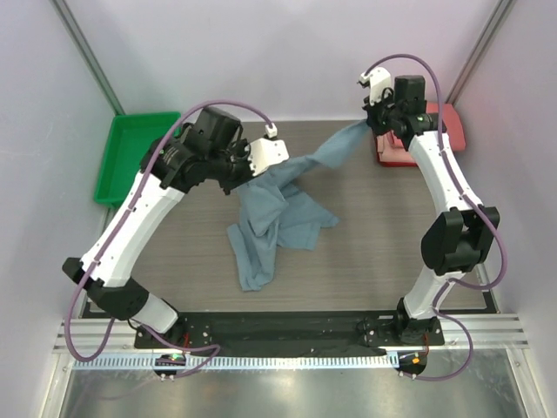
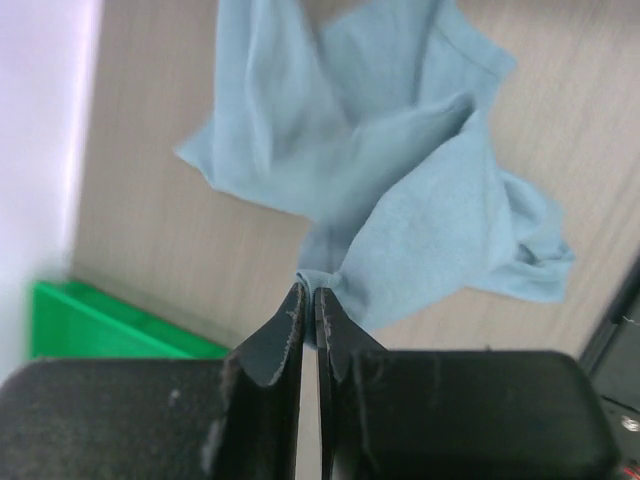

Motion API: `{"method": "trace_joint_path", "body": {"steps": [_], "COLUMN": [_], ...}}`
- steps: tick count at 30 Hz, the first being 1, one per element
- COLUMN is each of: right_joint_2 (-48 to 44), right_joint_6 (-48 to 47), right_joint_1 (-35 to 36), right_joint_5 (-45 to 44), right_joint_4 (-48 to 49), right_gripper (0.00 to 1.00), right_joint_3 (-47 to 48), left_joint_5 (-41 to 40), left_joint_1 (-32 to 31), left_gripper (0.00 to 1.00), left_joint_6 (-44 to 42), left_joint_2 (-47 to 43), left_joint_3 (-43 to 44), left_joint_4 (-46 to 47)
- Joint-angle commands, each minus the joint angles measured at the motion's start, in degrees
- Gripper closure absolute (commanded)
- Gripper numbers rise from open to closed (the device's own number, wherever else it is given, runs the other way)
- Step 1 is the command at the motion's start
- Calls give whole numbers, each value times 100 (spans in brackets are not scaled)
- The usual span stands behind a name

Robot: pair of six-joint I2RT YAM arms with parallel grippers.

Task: Fold and stack the t-shirts
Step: Flatten the tshirt out

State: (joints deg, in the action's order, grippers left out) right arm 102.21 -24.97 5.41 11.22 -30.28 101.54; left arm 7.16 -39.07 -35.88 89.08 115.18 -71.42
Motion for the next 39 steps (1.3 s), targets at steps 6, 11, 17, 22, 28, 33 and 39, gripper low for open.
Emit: {"method": "trace_joint_path", "body": {"steps": [6,11,17,22,28,33,39], "right_joint_2": [-808,-1036,-1634,-1959,-2504,-3137,-3585], "right_joint_6": [-157,-166,-307,44,467,528,528], "right_joint_1": [-14,-22,-22,-22,-31,-31,-22], "right_joint_5": [-305,-331,-577,-866,-955,-771,-727], "right_joint_4": [-426,-443,-593,-549,-478,-601,-1040], "right_gripper": [99,99,99,99,99,99,99], "right_joint_3": [-204,-284,575,1473,1957,2142,2923], "left_joint_5": [857,1176,-18,-1969,-2499,-2667,-2579], "left_joint_1": [400,558,1435,1780,1780,1815,1876], "left_gripper": [92,100,100,100,100,100,100], "left_joint_6": [459,687,504,275,476,442,538], "left_joint_2": [-102,285,-258,-1312,-2518,-2869,-3212], "left_joint_3": [-1743,-1325,-190,-600,-1235,-936,-235], "left_joint_4": [225,-65,459,2129,3661,3652,3539]}}
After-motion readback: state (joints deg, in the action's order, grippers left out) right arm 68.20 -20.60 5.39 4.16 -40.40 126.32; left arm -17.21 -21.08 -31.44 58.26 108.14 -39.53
